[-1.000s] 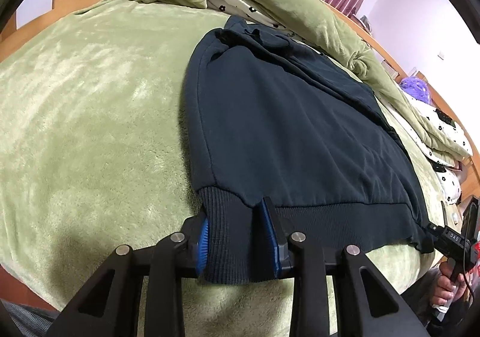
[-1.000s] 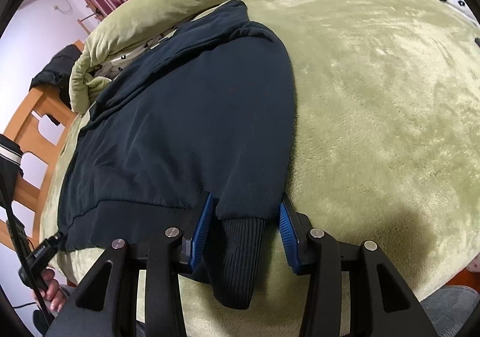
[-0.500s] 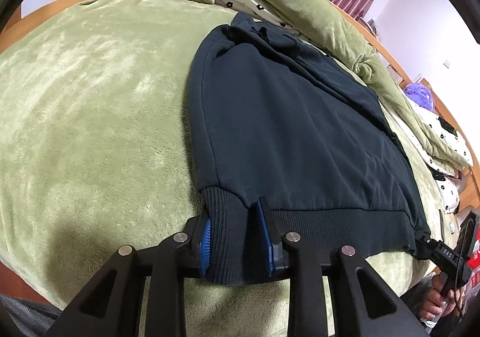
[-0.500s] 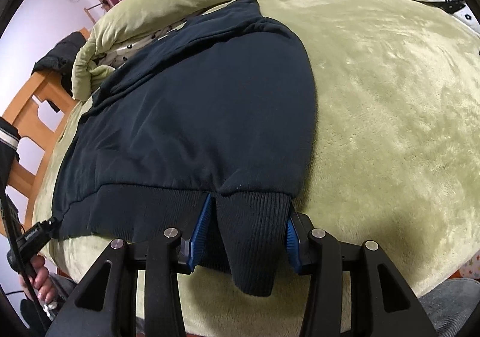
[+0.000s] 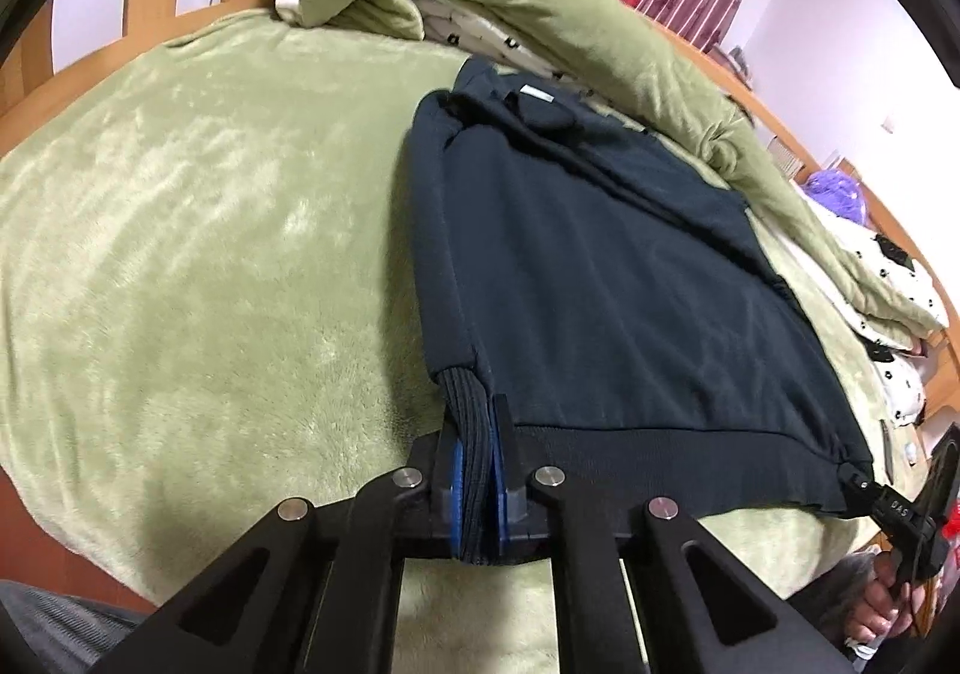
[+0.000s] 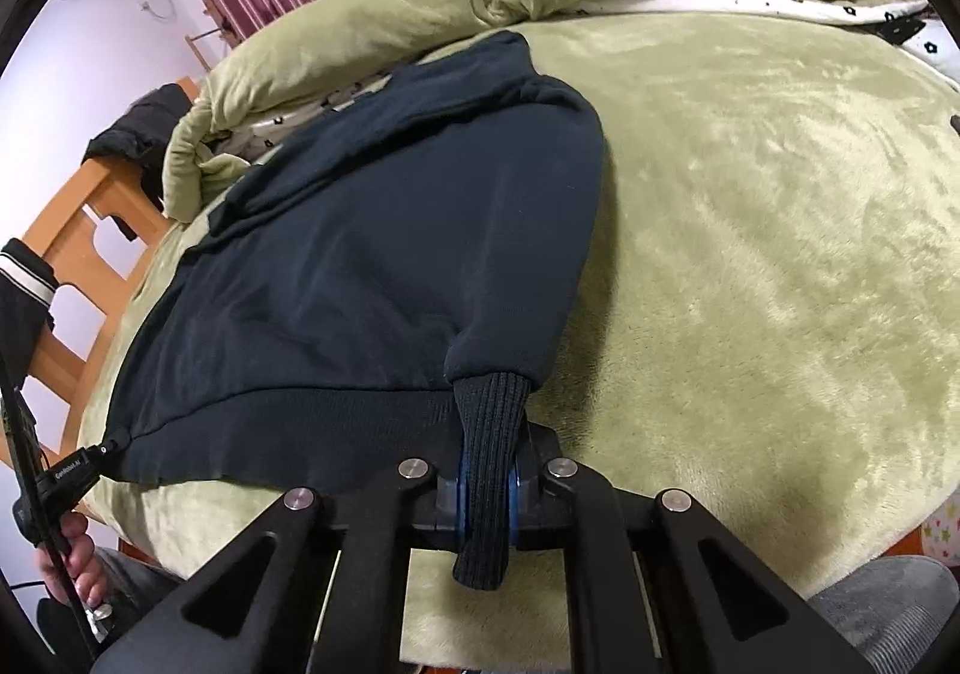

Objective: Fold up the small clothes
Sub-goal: 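Lift the hem with both grippers and fold it over toward the collar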

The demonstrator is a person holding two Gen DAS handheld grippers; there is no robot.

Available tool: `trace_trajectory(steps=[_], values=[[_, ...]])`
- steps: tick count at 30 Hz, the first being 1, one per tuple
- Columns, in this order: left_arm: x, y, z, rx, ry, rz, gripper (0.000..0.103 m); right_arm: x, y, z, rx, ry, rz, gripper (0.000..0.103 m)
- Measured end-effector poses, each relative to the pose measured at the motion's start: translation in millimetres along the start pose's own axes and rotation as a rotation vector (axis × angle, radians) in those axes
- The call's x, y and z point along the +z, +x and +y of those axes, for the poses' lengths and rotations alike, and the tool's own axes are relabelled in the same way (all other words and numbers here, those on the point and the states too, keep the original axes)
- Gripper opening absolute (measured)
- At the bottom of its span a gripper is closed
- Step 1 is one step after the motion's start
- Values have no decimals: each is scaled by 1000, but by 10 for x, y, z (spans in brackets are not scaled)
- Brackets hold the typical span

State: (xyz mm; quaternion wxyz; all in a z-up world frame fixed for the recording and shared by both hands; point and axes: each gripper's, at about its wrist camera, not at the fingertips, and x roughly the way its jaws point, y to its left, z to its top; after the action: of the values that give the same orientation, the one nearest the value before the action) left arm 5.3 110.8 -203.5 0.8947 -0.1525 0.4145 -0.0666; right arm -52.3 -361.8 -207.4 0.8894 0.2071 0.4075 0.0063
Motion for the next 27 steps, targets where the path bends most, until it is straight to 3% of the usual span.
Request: trace_trajectory(steps=[11,22,27], values=[[-62,-476,-24,-24,46,-47,7,-65,-475,28,62,-1,-53,8],[-345,-1001,-17,-58,69,-91,7,-400,-1036,20,101,-27,-87,8],[-312,-1193,-111,-60,82,-126,7,-420,-1195,13,124,-4,-107,8]])
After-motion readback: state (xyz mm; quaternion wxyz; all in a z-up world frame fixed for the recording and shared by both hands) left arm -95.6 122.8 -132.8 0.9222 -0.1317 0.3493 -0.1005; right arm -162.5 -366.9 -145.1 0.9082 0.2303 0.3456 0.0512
